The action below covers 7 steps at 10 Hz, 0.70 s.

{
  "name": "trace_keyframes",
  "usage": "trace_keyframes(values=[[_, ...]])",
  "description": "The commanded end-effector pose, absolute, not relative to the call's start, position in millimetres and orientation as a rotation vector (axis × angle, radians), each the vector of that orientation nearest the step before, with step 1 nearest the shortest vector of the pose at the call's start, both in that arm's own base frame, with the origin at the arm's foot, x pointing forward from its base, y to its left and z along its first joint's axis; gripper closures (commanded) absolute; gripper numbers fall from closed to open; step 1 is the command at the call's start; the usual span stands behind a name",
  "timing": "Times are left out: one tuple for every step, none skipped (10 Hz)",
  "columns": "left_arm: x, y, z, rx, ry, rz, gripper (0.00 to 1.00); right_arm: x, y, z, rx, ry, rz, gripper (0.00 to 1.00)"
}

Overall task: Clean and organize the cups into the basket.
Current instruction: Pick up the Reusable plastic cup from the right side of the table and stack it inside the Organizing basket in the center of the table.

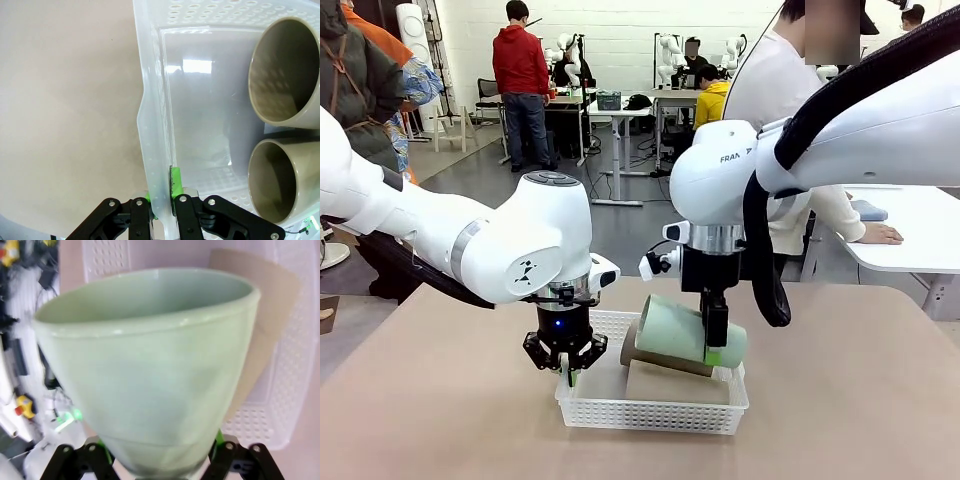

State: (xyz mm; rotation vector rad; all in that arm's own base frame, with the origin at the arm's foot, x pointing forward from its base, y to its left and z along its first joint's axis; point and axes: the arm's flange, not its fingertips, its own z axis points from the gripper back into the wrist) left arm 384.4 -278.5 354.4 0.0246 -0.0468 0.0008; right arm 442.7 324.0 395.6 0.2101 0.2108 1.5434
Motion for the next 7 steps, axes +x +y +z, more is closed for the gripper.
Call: trace_keyframes(values=[[383.8,-279.7,356.1,0.026,-0.054,0.005,1.0,440.7,309.1,389.1,0.276,0.193,1.551,0.19],[383.8,-279.7,356.1,0.026,-0.054,0.005,1.0,441.6,307.6,387.3,0.288,0.19,1.559,0.19],[383.8,-279.7,356.1,0.026,-0.054,0.005,1.0,441.8,306.6,386.8,0.308,0.182,1.565,0.19],[383.8,-279.7,356.1,0.026,-0.054,0.005,1.0,441.9,306.3,384.8,0.32,0.176,1.568,0.06],[383.8,-279.7,356.1,0.026,-0.054,0.005,1.0,442.2,306.3,384.8,0.327,0.17,1.57,0.02],[383.8,-279.7,356.1,0.026,-0.054,0.005,1.0,442.1,305.5,384.6,0.335,0.167,1.574,0.0],[383.8,-279.7,356.1,0.026,-0.054,0.005,1.0,442.2,304.6,384.1,0.342,0.165,1.572,0.0]])
